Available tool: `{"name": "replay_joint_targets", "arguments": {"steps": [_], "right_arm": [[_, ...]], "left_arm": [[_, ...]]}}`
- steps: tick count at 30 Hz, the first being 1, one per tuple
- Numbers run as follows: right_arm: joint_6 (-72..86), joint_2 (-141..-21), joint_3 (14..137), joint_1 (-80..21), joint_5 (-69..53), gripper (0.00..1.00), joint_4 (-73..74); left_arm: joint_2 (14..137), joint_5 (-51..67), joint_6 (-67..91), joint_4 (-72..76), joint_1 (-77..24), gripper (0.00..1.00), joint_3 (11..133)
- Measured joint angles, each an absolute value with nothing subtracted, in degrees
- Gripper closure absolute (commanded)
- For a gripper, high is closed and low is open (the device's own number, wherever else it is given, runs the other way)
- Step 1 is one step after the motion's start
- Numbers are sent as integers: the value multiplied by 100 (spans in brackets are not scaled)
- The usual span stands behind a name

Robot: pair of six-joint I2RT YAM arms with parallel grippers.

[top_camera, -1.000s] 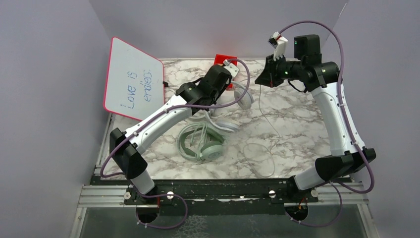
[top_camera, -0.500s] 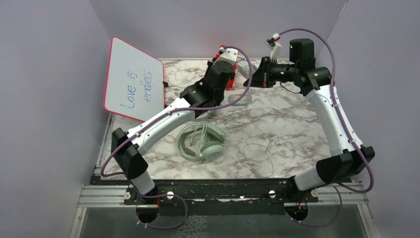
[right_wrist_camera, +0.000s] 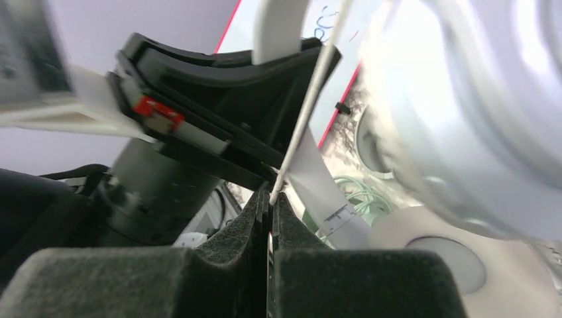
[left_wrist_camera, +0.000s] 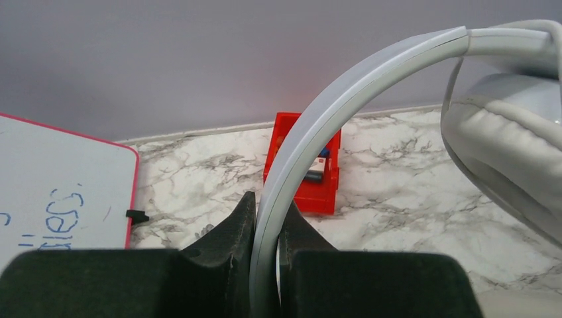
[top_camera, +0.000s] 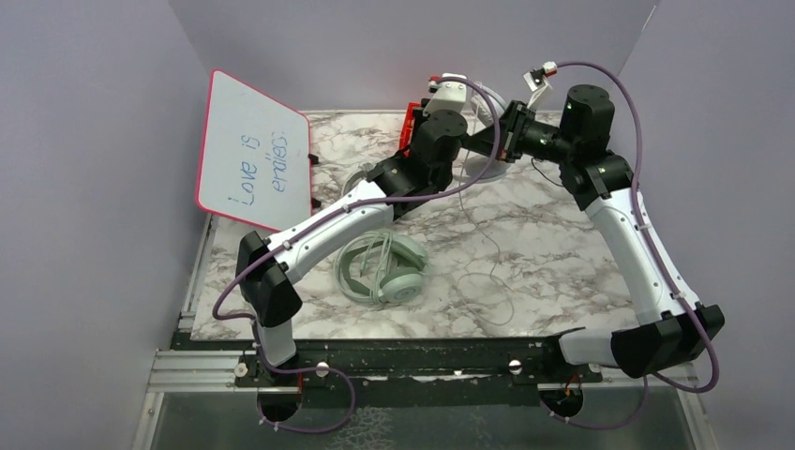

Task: Wrap the headphones
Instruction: Wrap the headphones cable around the headphones.

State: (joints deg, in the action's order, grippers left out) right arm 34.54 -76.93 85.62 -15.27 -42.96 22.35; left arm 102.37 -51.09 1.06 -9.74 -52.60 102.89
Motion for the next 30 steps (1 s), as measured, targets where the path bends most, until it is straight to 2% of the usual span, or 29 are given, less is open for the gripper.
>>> {"name": "replay_joint_targets", "arguments": {"steps": [12,22,30], "right_arm": [[3420,-7153,7778,-1562,-4108,82,1579],[3341,-6455,6943,-1570,-4152,81,1253],[3312,-5986,6012,-1570,-4213,62,744]], "left_arm": [[10232,-5085,517,-792,-5258,100,10750],[10217,-5030,464,-952,-5236,100,11170],[10217,-5033,432,-1037,-5229,100,11681]]}}
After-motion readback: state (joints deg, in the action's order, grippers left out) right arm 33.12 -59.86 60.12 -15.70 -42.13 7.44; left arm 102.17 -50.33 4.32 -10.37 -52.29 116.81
